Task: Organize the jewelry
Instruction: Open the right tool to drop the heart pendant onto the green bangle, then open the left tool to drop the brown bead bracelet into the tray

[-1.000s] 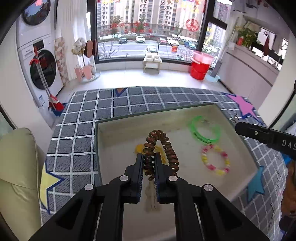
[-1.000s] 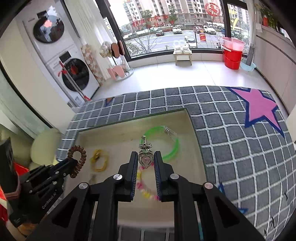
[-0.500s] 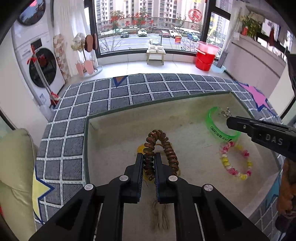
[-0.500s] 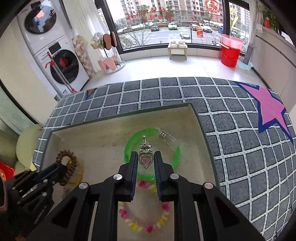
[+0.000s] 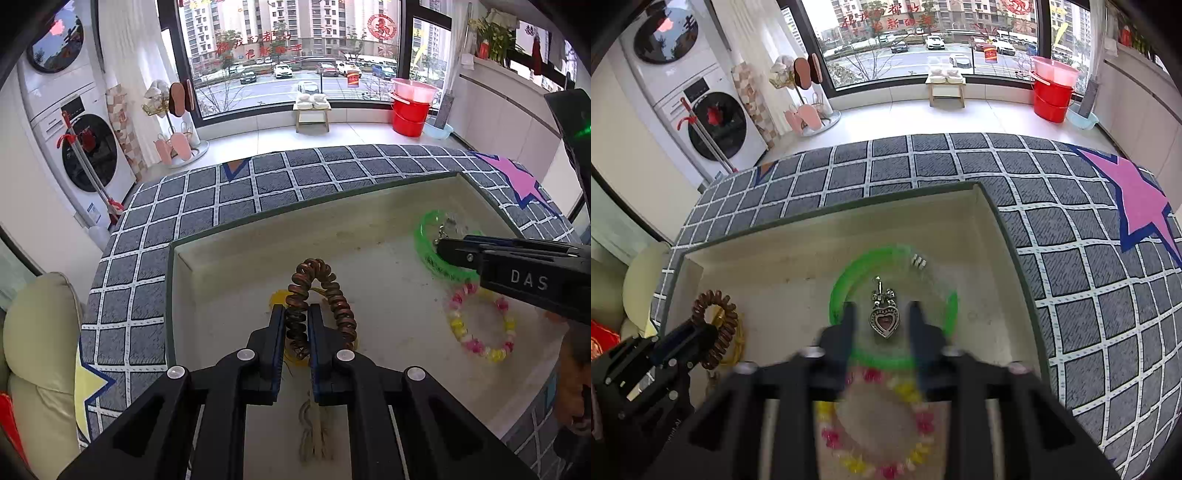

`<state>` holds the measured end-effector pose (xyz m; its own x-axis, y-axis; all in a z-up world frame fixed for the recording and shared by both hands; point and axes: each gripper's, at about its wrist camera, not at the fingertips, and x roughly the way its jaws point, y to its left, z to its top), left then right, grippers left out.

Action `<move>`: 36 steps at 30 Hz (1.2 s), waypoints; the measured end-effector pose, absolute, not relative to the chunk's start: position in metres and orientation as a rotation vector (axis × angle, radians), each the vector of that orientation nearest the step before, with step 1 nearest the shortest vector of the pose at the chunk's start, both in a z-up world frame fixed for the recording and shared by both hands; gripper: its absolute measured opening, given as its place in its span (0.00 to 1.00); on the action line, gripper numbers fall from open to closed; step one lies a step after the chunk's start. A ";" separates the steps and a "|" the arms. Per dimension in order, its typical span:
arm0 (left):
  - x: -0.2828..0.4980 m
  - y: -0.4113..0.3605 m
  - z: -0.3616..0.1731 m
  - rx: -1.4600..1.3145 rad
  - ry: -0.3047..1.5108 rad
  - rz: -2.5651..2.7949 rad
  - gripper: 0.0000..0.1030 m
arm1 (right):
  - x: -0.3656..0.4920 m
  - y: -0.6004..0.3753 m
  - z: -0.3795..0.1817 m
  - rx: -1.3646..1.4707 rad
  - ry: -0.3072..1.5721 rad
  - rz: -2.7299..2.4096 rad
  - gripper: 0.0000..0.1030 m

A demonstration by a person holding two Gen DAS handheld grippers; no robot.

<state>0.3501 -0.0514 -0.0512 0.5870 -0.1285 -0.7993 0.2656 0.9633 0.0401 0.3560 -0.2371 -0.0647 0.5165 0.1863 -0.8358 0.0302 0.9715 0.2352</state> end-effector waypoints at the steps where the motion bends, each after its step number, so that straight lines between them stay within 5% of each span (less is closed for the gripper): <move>1: 0.350 -0.051 -0.051 0.156 0.917 -0.228 0.25 | 0.354 -0.238 -0.061 0.243 1.016 0.100 0.50; 36: 0.344 -0.080 -0.045 0.271 0.860 -0.209 0.25 | 0.250 -0.291 -0.021 0.453 0.910 0.072 0.50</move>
<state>0.3440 -0.0801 -0.0446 0.6356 -0.0718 -0.7687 0.2891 0.9454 0.1507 0.2500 -0.2906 -0.0211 0.6181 0.2490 -0.7456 0.1291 0.9034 0.4088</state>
